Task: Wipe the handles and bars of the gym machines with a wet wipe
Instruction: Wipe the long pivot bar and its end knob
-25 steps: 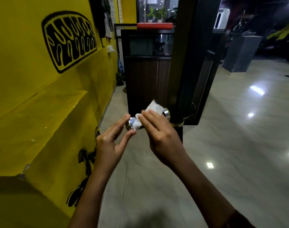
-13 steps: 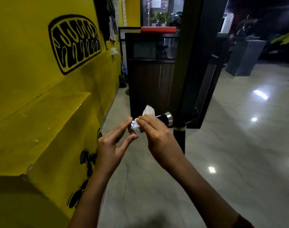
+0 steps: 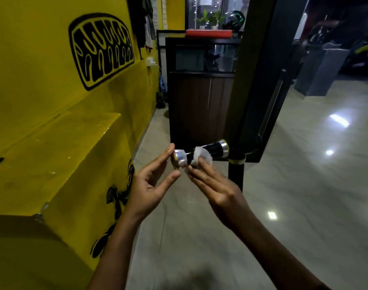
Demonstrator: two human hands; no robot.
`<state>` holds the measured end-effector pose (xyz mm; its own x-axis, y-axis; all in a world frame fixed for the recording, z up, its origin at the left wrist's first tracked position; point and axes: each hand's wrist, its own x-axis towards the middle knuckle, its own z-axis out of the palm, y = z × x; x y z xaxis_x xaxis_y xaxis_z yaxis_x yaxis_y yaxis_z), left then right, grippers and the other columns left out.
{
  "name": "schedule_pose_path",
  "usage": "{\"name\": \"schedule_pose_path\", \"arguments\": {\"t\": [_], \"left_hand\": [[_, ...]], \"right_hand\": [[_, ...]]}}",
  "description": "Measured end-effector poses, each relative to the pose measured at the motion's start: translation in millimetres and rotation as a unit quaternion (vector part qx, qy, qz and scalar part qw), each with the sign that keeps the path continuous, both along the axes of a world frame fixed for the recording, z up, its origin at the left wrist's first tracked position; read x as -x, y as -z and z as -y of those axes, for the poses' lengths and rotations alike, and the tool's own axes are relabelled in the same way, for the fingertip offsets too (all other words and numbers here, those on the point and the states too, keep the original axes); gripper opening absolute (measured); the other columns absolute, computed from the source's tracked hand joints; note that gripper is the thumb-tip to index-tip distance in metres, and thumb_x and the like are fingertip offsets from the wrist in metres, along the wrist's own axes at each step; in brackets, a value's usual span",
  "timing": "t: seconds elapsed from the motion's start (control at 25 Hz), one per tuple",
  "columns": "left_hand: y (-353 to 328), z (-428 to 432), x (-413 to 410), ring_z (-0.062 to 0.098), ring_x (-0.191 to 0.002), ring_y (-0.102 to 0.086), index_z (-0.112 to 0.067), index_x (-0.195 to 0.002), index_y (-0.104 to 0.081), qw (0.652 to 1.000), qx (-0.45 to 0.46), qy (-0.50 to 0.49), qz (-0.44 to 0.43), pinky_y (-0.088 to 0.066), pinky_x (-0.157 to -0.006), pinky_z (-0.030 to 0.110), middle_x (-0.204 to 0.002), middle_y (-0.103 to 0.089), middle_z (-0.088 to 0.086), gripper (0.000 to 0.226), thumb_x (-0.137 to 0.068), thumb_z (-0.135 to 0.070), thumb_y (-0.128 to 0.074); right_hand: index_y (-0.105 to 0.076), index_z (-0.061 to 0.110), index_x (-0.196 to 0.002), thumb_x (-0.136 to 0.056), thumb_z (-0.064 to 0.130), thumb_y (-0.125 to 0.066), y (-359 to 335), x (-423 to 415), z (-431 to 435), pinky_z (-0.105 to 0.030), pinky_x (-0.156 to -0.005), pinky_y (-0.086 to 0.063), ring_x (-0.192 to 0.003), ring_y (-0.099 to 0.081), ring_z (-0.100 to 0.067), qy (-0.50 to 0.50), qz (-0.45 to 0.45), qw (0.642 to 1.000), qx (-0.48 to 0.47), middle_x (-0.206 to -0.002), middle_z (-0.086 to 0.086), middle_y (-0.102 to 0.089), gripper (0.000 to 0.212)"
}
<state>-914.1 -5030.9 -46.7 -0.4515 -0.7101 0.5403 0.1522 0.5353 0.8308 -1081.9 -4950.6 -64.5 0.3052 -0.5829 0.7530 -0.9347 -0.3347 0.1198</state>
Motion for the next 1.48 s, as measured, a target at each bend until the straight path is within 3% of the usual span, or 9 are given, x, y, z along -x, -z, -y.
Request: {"name": "schedule_pose_path", "arguments": {"t": [0.16, 0.36, 0.56, 0.68, 0.76, 1.04, 1.24, 1.36, 1.48], "left_hand": [[-3.4, 2.6, 9.5, 0.002, -0.128, -0.042, -0.012, -0.129, -0.051, 0.968, 0.189, -0.137, 0.088, -0.034, -0.108, 0.026, -0.136, -0.048, -0.002, 0.055, -0.081, -0.035, -0.062], [0.3, 7.3, 14.2, 0.001, -0.126, -0.041, -0.005, -0.124, -0.055, 0.93, 0.3, -0.174, 0.122, -0.024, -0.112, 0.034, -0.132, -0.05, 0.004, 0.044, -0.086, -0.025, -0.055], [-3.8, 6.8, 13.4, -0.003, -0.126, -0.041, -0.007, -0.122, -0.057, 0.932, 0.297, -0.175, 0.113, -0.024, -0.113, 0.037, -0.129, -0.052, 0.001, 0.043, -0.085, -0.028, -0.058], [-3.0, 6.5, 12.2, -0.004, -0.126, -0.042, -0.007, -0.122, -0.057, 0.934, 0.291, -0.178, 0.103, -0.024, -0.113, 0.036, -0.129, -0.053, 0.001, 0.043, -0.083, -0.026, -0.061], [-1.5, 5.9, 9.4, -0.001, -0.125, -0.044, -0.007, -0.121, -0.058, 0.934, 0.29, -0.18, 0.101, -0.025, -0.113, 0.037, -0.128, -0.053, 0.001, 0.043, -0.082, -0.024, -0.061], [-1.9, 4.2, 9.2, -0.001, -0.124, -0.045, -0.007, -0.121, -0.057, 0.935, 0.286, -0.185, 0.096, -0.028, -0.112, 0.04, -0.128, -0.054, 0.001, 0.044, -0.082, -0.025, -0.062], [-1.1, 2.3, 9.2, 0.008, -0.122, -0.049, -0.006, -0.12, -0.059, 0.94, 0.269, -0.187, 0.095, -0.025, -0.113, 0.034, -0.127, -0.056, 0.006, 0.043, -0.082, -0.025, -0.062], [-2.4, 1.7, 9.7, 0.001, -0.124, -0.045, -0.006, -0.121, -0.058, 0.938, 0.271, -0.189, 0.102, -0.025, -0.113, 0.035, -0.127, -0.055, 0.004, 0.044, -0.082, -0.026, -0.061], [-2.6, 1.6, 9.2, -0.007, -0.125, -0.041, -0.007, -0.121, -0.058, 0.938, 0.271, -0.19, 0.103, -0.025, -0.113, 0.036, -0.128, -0.053, 0.002, 0.045, -0.082, -0.027, -0.06]], "right_hand": [[-0.059, -0.004, -0.115, -0.096, 0.004, -0.044, -22.3, 5.6, -2.2, -0.041, -0.103, -0.043, -0.123, -0.048, -0.03, 0.052, 0.079, 0.99, 0.103, -0.122, -0.022, -0.058, 0.026], [-0.056, 0.002, -0.123, -0.082, -0.006, -0.039, -27.6, -2.2, 13.1, -0.042, -0.105, -0.036, -0.128, -0.042, -0.026, 0.035, 0.083, 0.996, -0.019, -0.131, -0.018, -0.053, 0.045], [-0.06, -0.001, -0.116, -0.066, -0.015, -0.065, -46.8, 4.8, -8.7, -0.049, -0.098, -0.037, -0.12, -0.051, -0.032, 0.132, 0.183, 0.974, 0.0, -0.123, -0.021, -0.059, 0.053], [-0.049, -0.003, -0.129, -0.074, -0.014, -0.054, -51.3, -7.9, 6.1, -0.051, -0.105, -0.031, -0.13, -0.036, -0.032, 0.101, 0.149, 0.983, -0.042, -0.135, -0.023, -0.048, 0.056], [-0.044, -0.001, -0.134, -0.073, -0.016, -0.063, -40.9, -13.2, 12.3, -0.055, -0.104, -0.032, -0.133, -0.029, -0.033, 0.098, 0.122, 0.983, -0.093, -0.139, -0.022, -0.044, 0.065], [-0.065, -0.002, -0.109, -0.065, -0.015, -0.071, -38.3, -7.6, -22.7, -0.04, -0.092, -0.046, -0.107, -0.062, -0.031, 0.099, 0.167, 0.981, -0.025, -0.114, -0.021, -0.064, 0.047], [-0.041, 0.014, -0.139, -0.097, 0.023, -0.041, -49.1, -5.0, 8.7, -0.029, -0.11, -0.012, -0.14, -0.021, -0.02, 0.131, 0.117, 0.98, -0.091, -0.145, -0.013, -0.038, 0.043], [-0.064, 0.004, -0.114, -0.082, 0.008, -0.065, -48.6, -10.3, 10.4, -0.034, -0.094, -0.041, -0.116, -0.056, -0.031, 0.146, 0.147, 0.976, -0.067, -0.115, -0.017, -0.064, 0.033], [-0.068, 0.002, -0.106, -0.066, -0.009, -0.076, -50.0, -14.5, -9.1, -0.036, -0.085, -0.05, -0.103, -0.065, -0.029, 0.127, 0.15, 0.978, -0.069, -0.108, -0.018, -0.068, 0.042]]}}
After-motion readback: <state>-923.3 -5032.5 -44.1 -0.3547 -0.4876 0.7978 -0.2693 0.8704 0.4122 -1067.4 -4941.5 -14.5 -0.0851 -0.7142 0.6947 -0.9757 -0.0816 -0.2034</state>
